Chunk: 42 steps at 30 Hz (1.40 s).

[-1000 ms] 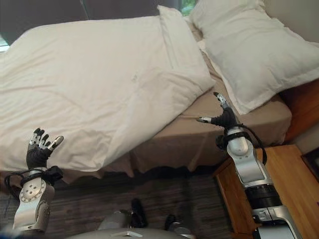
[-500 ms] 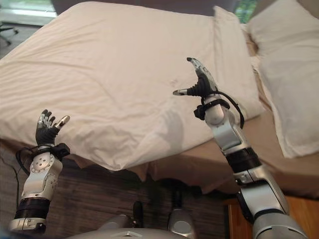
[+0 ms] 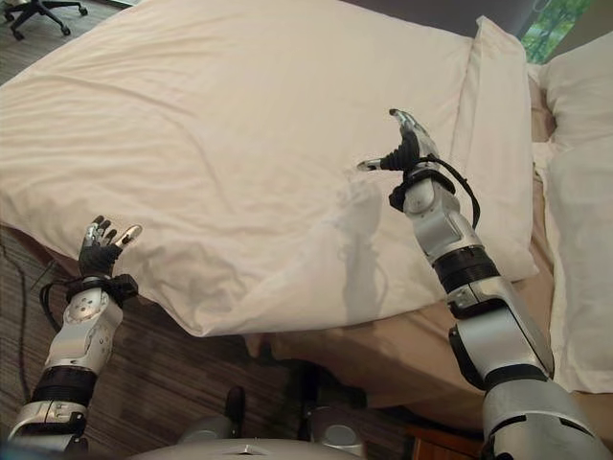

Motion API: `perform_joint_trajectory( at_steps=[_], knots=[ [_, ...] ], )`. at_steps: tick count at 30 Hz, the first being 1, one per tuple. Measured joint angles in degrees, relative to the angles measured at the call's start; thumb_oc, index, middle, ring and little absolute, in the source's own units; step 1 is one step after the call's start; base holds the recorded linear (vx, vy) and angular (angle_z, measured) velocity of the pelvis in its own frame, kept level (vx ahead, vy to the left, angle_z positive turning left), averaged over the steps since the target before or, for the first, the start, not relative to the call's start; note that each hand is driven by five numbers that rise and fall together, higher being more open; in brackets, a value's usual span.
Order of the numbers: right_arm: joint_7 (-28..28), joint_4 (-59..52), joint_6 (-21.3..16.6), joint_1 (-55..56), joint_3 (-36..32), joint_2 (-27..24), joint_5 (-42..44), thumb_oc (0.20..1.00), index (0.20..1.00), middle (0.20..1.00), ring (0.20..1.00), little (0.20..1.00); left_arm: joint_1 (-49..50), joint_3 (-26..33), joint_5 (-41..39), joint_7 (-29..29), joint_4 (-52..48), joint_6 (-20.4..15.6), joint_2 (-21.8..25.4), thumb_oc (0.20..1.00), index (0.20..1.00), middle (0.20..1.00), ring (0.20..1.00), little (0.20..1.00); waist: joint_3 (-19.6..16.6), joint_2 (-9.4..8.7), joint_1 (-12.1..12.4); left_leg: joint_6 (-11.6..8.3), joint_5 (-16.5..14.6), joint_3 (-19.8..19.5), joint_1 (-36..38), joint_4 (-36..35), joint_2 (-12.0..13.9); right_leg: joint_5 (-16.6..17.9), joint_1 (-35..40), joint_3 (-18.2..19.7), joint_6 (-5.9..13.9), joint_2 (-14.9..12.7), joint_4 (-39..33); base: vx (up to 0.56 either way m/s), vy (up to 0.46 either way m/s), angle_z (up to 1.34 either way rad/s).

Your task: Making the bed.

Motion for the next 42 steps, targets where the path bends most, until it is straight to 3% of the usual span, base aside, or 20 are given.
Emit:
perform_joint_trajectory(
  at_steps=[6, 12, 16, 20, 22, 26, 31, 32, 35, 36, 37, 38, 42],
  knots=[
    [-1.1, 5.8, -0.8, -9.7, 5.9, 1.0, 0.0, 1.000, 1.000, 1.000, 1.000, 1.000, -3.4, -1.5, -1.2, 0.4, 4.5, -1.5, 1.3, 1.000, 1.000, 1.000, 1.000, 1.000, 0.0, 3.83, 0.1, -0.74, 2.1, -0.6, -7.3, 0.0, 0.3, 1.5, -7.5, -1.2, -1.39, 0.4, 0.1, 0.00, -0.102, 0.07],
    [-2.1, 12.5, -1.3, -12.5, 8.9, 1.6, 0.2, 1.000, 1.000, 1.000, 1.000, 1.000, -6.4, -4.6, -1.2, 1.2, 7.2, -2.0, 1.5, 1.000, 1.000, 1.000, 1.000, 1.000, 0.1, 5.36, 0.3, -1.63, 2.8, -0.5, -11.3, 0.0, 0.8, 1.8, -11.3, -1.6, -1.73, 0.8, 0.1, 0.00, -0.126, 0.02],
    [-2.6, 13.3, -1.3, -13.2, 7.7, 2.7, 6.3, 1.000, 1.000, 1.000, 1.000, 1.000, -9.7, -7.5, -1.3, 1.2, 10.6, -2.4, 1.5, 1.000, 1.000, 1.000, 1.000, 1.000, 0.6, 7.48, 0.2, -2.34, 3.8, -0.7, -14.5, 0.0, 0.9, 2.0, -14.1, -2.6, -1.97, 0.7, 0.1, -0.03, -0.090, 0.11],
    [-4.2, 11.8, -2.0, -14.6, 7.7, 1.2, 7.8, 1.000, 1.000, 1.000, 1.000, 1.000, -0.7, -3.7, -1.3, 0.1, 6.0, -4.3, -0.2, 1.000, 1.000, 1.000, 1.000, 1.000, 1.4, 11.66, 0.6, -2.40, 4.0, -0.1, -16.4, 0.0, 1.0, 1.8, -15.8, -3.1, -1.70, 0.7, 0.1, -0.02, -0.074, 0.04],
    [-4.4, 11.7, -2.1, -15.2, 7.8, -2.7, 7.7, 1.000, 1.000, 1.000, 1.000, 1.000, 3.8, -2.9, -3.3, -0.8, 5.7, -3.7, -3.1, 1.000, 1.000, 1.000, 1.000, 1.000, 1.5, 13.67, 1.9, -2.40, 4.0, 0.4, -17.2, 0.0, 1.0, 2.0, -16.6, -3.1, -1.95, 0.7, 0.1, -0.04, -0.098, 0.00],
    [-5.6, 11.7, -2.3, -16.8, 7.7, -4.3, 6.6, 1.000, 1.000, 1.000, 1.000, 1.000, 7.5, -2.9, -3.5, -1.4, 5.5, -3.6, -3.2, 1.000, 1.000, 1.000, 1.000, 1.000, 1.6, 14.40, 2.5, -2.42, 4.1, 1.6, -19.1, 0.0, 1.3, 2.2, -18.7, -3.0, -2.26, 1.0, 0.1, -0.02, -0.046, -0.03],
    [-6.2, 13.0, -3.3, -17.7, 8.2, -3.3, 5.3, 1.000, 1.000, 1.000, 1.000, 1.000, 5.1, -3.0, -3.5, -1.7, 5.4, -4.0, -3.2, 1.000, 1.000, 1.000, 1.000, 1.000, 1.6, 14.69, 2.7, -2.43, 4.1, 2.7, -19.9, 0.0, 1.5, 2.3, -20.0, -1.9, -2.31, 1.4, 0.1, -0.03, -0.082, -0.11],
    [-5.9, 12.9, -3.3, -18.3, 12.2, -3.3, 3.9, 1.000, 1.000, 1.000, 1.000, 1.000, 3.5, -2.9, -3.5, -1.8, 5.2, -4.0, -3.2, 1.000, 1.000, 1.000, 1.000, 1.000, 1.6, 14.68, 2.6, -2.42, 4.1, 3.3, -20.0, 0.0, 1.7, 2.5, -20.4, -1.1, -2.33, 1.6, 0.1, -0.02, -0.050, -0.17],
    [-5.3, 11.6, -3.4, -18.8, 14.5, -3.3, 0.3, 1.000, 1.000, 1.000, 1.000, 1.000, 2.1, -2.9, -3.5, -1.8, 5.0, -4.1, -3.2, 1.000, 1.000, 1.000, 1.000, 1.000, 1.6, 14.69, 2.1, -2.42, 4.1, 4.4, -19.7, 0.0, 1.9, 2.8, -20.4, -0.5, -2.59, 1.9, 0.1, -0.02, -0.002, -0.15],
    [-5.6, 10.3, -2.4, -19.1, 16.1, -4.0, -3.5, 1.000, 1.000, 1.000, 1.000, 1.000, 2.0, -2.8, -3.5, -1.7, 4.4, -4.1, -3.1, 1.000, 1.000, 1.000, 1.000, 1.000, 1.6, 14.67, 1.8, -2.41, 4.1, 4.7, -19.7, 0.0, 1.9, 2.8, -20.5, -0.1, -2.61, 1.9, 0.1, -0.01, 0.022, -0.14],
    [-6.7, 7.6, -0.7, -19.9, 21.0, -6.9, -14.3, 1.000, 1.000, 1.000, 1.000, 1.000, 2.4, -2.7, -3.5, -1.7, 2.1, -4.2, -3.5, 1.000, 1.000, 1.000, 1.000, 1.000, 1.6, 14.67, 1.8, -2.40, 4.1, 5.2, -19.6, 0.0, 1.9, 3.0, -20.6, 0.2, -2.45, 1.9, 0.1, 0.00, 0.030, -0.13],
    [-6.8, 6.2, 0.5, -20.5, 24.4, -8.9, -19.4, 1.000, 1.000, 1.000, 1.000, 1.000, 3.1, -2.5, -3.4, -1.7, 0.3, -4.4, -3.8, 1.000, 1.000, 1.000, 1.000, 1.000, 1.6, 14.67, 1.8, -2.40, 4.1, 5.5, -19.6, 0.0, 1.9, 3.1, -20.6, 0.4, -2.41, 1.9, 0.1, -0.02, 0.041, -0.13],
    [-6.0, 5.0, 2.7, -21.7, 25.3, -10.1, -34.6, 1.000, 1.000, 1.000, 1.000, 1.000, 4.7, -2.3, -3.4, -1.6, 0.0, -5.4, -4.1, 1.000, 1.000, 1.000, 1.000, 1.000, 1.6, 14.67, 1.4, -2.40, 4.1, 6.3, -18.9, -0.1, 1.9, 3.2, -20.3, 0.9, -2.41, 2.0, 0.1, -0.01, 0.039, -0.07]
  ],
)
